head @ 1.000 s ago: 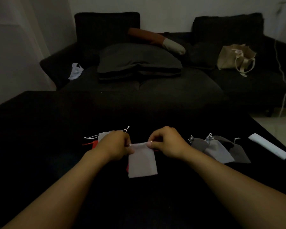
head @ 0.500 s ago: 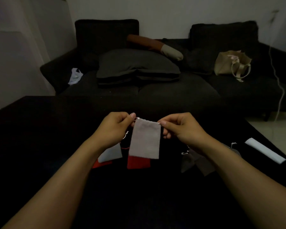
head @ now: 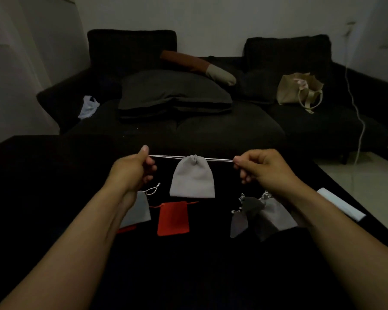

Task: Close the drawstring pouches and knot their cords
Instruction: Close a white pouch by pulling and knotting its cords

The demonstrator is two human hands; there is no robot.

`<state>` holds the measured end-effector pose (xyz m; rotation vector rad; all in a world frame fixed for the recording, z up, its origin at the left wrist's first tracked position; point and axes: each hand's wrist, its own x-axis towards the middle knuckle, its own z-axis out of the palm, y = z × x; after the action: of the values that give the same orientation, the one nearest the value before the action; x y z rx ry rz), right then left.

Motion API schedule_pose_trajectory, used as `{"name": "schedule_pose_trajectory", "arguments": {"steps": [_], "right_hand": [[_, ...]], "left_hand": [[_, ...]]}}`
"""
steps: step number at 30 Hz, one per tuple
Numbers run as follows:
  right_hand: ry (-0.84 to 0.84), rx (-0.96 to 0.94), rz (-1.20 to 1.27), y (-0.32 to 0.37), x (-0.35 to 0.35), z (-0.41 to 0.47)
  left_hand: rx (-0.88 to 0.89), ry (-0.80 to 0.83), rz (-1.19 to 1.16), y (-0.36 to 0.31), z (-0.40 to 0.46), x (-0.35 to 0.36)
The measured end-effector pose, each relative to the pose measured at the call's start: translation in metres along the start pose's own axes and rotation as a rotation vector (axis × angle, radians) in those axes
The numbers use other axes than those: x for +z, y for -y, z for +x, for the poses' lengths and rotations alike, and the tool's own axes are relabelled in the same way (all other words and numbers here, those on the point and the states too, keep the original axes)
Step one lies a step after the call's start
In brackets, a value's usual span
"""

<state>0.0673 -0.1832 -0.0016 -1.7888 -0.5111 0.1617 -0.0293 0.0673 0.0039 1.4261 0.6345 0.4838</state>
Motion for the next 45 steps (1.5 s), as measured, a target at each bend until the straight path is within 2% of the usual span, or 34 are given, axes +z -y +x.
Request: {"name": "schedule_pose_trajectory", "arguments": {"steps": [3,4,6,8,13,17,21,28,32,35,39,41,43,45], "right_hand": [[0.119,0.182,0.616,0.006,0.011,-0.003],[0.168,0.223,0.806,0.010,0.014,-0.005],[0.257,0.271,1.063,0.017,0.020,-0.009],[0.308,0.287,1.154,0.021,0.026,-0.011],[0.143,0.246,0.988,0.023,0.024,-0.004],[0.116,0.228,0.847,0.022,0.031,-0.005],[0.125,0.209,0.822,0.021,0.032,-0.007],[0.098,0.152,0.837,0.017,0.037,-0.007],[0.114,0.170,0.828,0.018,0.038,-0.007],[0.153,0.183,0.814,0.019,0.041,-0.008],[0.179,0.204,0.751,0.018,0.046,-0.009],[0.190,0.196,0.739,0.018,0.046,-0.010],[0.206,0.117,0.704,0.018,0.045,-0.009],[0.232,-0.012,0.612,0.018,0.046,-0.010]], "left_hand": [[-0.220,0.283,-0.525,0.000,-0.005,0.006],[-0.252,0.393,-0.624,0.000,-0.009,0.008],[-0.264,0.538,-0.676,-0.001,-0.019,0.016],[-0.243,0.578,-0.656,-0.001,-0.026,0.025],[-0.105,0.312,-0.601,-0.001,-0.019,0.028],[0.008,0.276,-0.445,0.002,-0.025,0.031],[0.121,0.254,-0.272,0.001,-0.030,0.028],[0.316,0.268,-0.130,0.002,-0.032,0.025],[0.159,0.327,-0.347,0.005,-0.034,0.030],[0.117,0.358,-0.370,0.007,-0.036,0.032],[0.146,0.388,-0.230,0.007,-0.034,0.031],[0.156,0.388,-0.074,0.005,-0.035,0.029],[0.225,0.416,0.068,0.005,-0.039,0.029],[0.278,0.478,0.110,0.008,-0.045,0.031]]}}
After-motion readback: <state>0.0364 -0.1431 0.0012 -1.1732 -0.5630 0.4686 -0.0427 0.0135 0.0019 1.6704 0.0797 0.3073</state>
